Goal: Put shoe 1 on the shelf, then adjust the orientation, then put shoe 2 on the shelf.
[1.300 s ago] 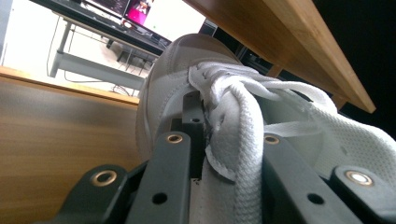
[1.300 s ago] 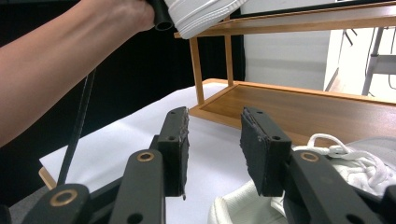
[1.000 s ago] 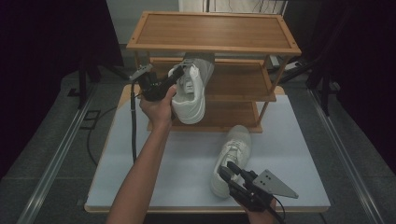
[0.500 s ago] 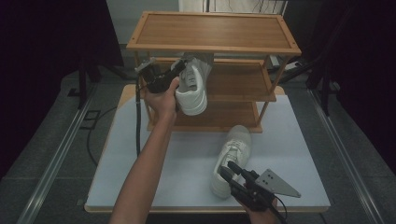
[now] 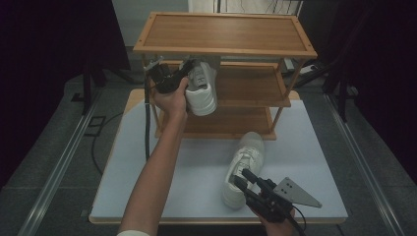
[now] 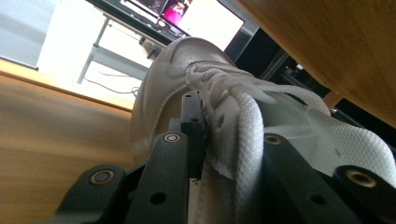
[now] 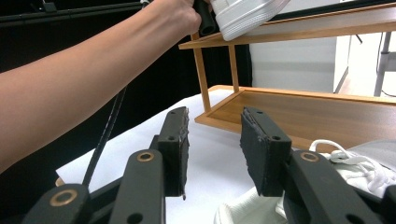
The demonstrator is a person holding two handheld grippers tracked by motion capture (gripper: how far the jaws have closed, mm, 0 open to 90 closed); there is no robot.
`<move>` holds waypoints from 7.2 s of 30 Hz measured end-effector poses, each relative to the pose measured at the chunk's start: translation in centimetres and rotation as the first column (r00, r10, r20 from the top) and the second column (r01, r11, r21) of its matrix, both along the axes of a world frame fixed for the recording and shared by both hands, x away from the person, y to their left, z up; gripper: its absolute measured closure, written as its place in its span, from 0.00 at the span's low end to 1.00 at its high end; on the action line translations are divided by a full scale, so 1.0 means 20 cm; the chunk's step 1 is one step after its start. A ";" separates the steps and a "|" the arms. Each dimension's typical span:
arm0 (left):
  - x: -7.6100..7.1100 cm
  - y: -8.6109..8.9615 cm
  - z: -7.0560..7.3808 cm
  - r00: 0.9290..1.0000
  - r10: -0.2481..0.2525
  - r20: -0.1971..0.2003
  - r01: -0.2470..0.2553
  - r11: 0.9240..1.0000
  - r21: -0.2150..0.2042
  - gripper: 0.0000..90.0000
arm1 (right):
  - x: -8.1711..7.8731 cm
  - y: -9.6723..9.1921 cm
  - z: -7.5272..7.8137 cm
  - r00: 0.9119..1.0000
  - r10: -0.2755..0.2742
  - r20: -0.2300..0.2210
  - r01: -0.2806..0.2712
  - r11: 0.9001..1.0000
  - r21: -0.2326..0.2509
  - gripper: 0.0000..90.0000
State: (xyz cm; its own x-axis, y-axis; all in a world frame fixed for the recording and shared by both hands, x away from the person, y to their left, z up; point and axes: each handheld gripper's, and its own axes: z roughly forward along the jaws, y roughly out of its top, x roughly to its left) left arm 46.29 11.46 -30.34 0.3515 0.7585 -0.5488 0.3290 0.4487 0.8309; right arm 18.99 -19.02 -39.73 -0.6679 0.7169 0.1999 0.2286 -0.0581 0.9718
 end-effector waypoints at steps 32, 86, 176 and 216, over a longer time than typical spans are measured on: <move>0.14 -0.01 -0.05 0.995 -0.067 -0.070 0.061 0.994 -0.090 0.64 | -0.01 0.04 -0.02 0.999 0.035 -0.009 -0.035 0.999 -0.019 0.69; -0.48 0.23 -0.14 0.971 -0.234 0.057 0.233 0.972 0.023 0.44 | -0.01 0.21 -0.18 0.999 0.035 -0.031 -0.043 0.958 -0.283 0.94; -0.91 0.40 -0.76 0.915 -0.369 -0.165 0.376 0.927 0.014 0.39 | 0.46 -0.22 -0.26 0.970 -0.199 -0.139 0.147 0.937 -0.317 0.56; -0.92 0.43 -0.75 0.924 -0.348 -0.157 0.350 0.937 -0.013 0.40 | 0.45 -0.29 -0.29 0.955 -0.226 -0.192 0.206 0.972 -0.117 0.92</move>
State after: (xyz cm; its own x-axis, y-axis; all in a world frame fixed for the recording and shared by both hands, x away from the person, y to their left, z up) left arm 27.88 20.12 -45.26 0.5077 0.6118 -0.6065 0.5868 0.2698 0.7634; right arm 27.92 -24.91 -45.50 -0.4478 0.8616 0.2390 0.4132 -0.0376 0.9099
